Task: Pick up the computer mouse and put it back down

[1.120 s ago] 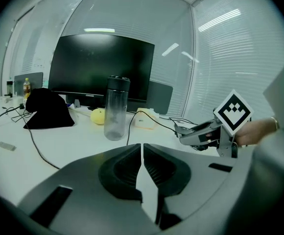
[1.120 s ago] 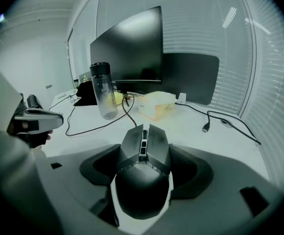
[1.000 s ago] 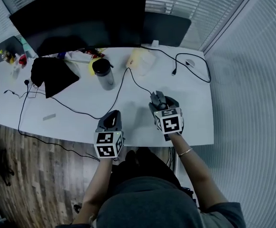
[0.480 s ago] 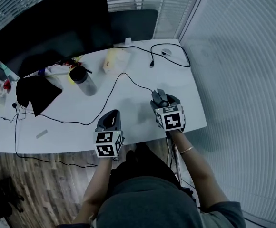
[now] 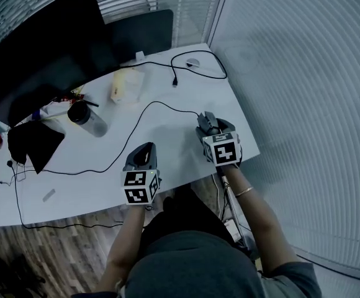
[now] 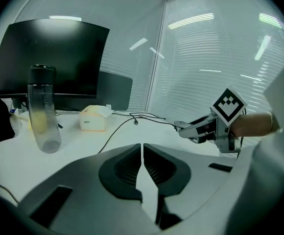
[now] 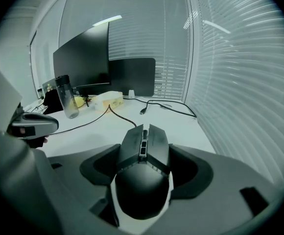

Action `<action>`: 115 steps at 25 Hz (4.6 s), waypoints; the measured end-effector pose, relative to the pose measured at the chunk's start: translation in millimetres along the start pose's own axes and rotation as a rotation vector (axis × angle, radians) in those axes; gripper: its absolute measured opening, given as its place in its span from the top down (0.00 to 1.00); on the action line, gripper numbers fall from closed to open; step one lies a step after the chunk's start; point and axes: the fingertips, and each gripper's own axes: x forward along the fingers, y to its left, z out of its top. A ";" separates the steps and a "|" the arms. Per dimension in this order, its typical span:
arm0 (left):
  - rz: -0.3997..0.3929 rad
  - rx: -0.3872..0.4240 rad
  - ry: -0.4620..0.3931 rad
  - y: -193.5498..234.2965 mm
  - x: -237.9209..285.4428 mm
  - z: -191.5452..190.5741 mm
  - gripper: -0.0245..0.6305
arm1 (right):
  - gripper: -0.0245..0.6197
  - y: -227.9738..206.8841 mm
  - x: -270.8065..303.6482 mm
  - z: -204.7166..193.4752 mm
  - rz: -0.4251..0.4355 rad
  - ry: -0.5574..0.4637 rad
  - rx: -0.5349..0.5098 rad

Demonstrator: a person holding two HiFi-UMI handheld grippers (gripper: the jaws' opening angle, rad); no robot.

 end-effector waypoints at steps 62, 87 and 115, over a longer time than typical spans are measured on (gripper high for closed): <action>0.035 -0.061 0.106 -1.4 109.6 11.7 0.91 | 0.49 -93.3 119.9 21.6 0.021 0.093 0.077; 0.019 -0.032 0.042 -8.9 70.7 15.7 0.91 | 0.50 -68.6 39.1 31.3 -0.035 -0.080 0.103; 0.024 0.002 -0.034 -12.8 7.7 14.6 0.91 | 0.85 -4.6 -40.1 -0.2 0.002 -0.174 0.159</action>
